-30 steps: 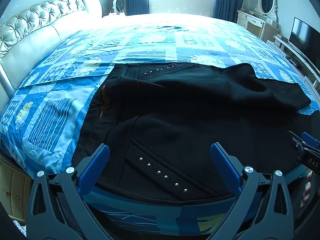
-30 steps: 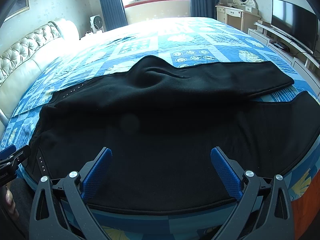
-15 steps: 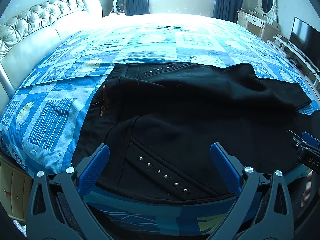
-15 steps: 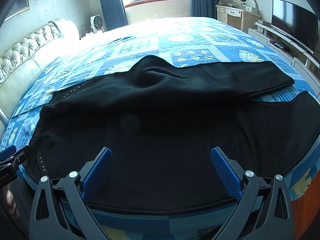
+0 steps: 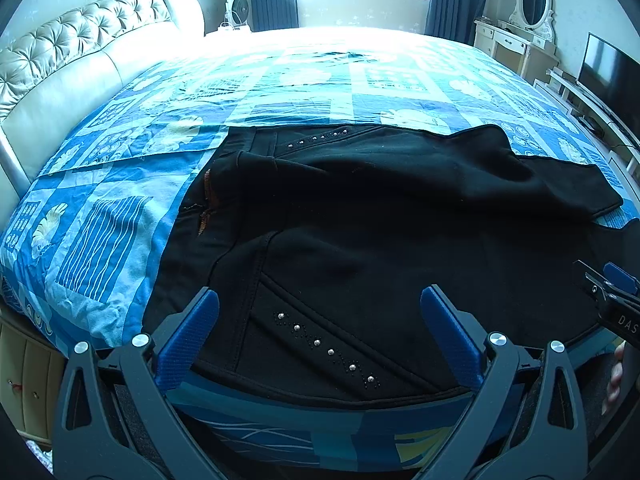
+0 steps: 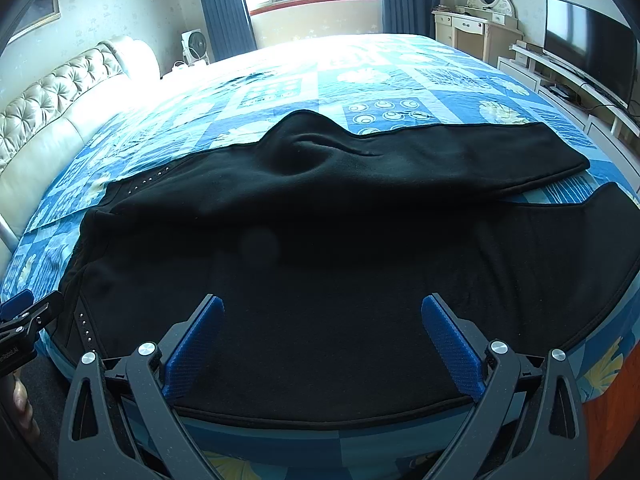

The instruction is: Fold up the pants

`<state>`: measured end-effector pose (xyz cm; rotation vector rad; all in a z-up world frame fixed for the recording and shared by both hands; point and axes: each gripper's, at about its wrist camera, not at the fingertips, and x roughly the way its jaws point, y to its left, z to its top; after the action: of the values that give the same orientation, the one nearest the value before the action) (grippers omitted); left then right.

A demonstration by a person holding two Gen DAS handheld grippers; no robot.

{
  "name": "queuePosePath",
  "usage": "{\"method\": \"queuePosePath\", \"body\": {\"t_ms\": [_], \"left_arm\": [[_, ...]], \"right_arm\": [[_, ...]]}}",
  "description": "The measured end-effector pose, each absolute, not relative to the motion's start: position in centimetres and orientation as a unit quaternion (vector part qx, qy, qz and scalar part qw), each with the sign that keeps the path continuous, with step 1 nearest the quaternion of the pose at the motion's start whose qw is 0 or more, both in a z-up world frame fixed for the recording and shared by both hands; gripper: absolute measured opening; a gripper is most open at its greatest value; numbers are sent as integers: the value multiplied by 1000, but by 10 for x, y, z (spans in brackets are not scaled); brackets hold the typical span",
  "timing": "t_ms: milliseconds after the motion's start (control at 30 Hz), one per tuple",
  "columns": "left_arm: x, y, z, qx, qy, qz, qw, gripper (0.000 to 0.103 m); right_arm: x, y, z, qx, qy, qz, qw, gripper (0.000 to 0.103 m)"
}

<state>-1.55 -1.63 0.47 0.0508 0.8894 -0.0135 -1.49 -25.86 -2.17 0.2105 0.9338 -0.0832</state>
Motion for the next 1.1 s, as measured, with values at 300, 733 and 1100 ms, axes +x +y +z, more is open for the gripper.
{"method": "queuePosePath", "body": {"t_ms": [300, 733, 1100], "left_arm": [[-16, -17, 4, 24, 431, -6, 902, 101], [-15, -16, 4, 32, 420, -8, 907, 101], [-5, -2, -1, 33, 421, 5, 906, 101]], "right_arm": [[-15, -258, -23, 102, 449, -39, 887, 99], [-13, -274, -20, 135, 447, -34, 884, 99], [-47, -424, 17, 293, 357, -78, 884, 99]]}}
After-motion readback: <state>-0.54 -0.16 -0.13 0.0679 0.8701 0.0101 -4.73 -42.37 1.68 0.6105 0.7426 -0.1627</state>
